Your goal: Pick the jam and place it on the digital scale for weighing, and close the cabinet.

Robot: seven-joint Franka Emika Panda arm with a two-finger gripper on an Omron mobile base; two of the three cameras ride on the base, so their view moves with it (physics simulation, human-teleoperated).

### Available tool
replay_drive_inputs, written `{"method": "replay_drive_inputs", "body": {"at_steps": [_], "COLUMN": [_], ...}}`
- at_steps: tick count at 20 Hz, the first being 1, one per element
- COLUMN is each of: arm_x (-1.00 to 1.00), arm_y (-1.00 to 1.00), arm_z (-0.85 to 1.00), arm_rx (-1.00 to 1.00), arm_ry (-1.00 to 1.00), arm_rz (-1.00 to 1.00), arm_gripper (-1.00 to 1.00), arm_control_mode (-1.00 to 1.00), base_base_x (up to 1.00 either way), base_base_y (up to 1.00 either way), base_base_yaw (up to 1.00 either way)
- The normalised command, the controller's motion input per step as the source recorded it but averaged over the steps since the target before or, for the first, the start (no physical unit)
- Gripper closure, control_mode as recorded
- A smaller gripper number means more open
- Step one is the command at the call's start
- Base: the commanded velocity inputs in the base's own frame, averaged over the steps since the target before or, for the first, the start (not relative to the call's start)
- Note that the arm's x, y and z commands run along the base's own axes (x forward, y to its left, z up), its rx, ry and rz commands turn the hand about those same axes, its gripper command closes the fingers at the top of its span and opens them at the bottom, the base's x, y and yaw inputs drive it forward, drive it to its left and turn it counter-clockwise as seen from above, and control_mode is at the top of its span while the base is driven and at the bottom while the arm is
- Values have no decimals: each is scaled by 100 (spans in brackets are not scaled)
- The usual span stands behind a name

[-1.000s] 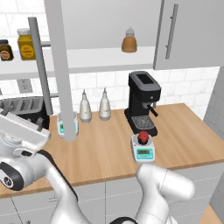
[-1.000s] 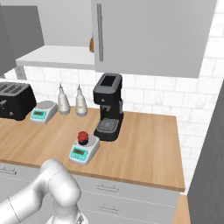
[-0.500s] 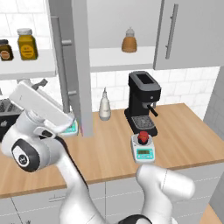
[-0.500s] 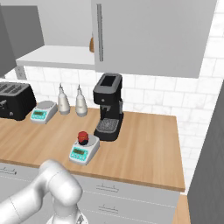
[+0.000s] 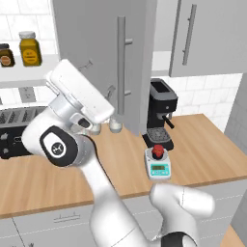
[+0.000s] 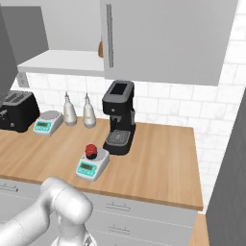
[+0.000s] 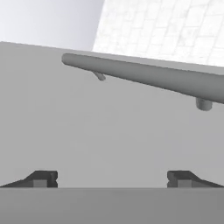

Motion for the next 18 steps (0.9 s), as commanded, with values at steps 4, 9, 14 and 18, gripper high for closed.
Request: {"method": "replay_drive_inputs", "body": {"at_steps": [4,9,14,18], "arm_x": [70,100,82,53], "arm_y": [-100,-99,-100,-95], "arm_z": [16,1,1,11], "arm_rx": [4,0,0,0], "arm_ry": [39,53,61,49], "arm_rz": [15,8,13,22], "arm_gripper": [-100,-100,-100,-100], "arm_control_mode": [-100,-100,-100,-100], "base_base_x": [0,0,0,0], "base_base_y": [0,0,0,0], "base_base_yaw": [0,0,0,0]}}
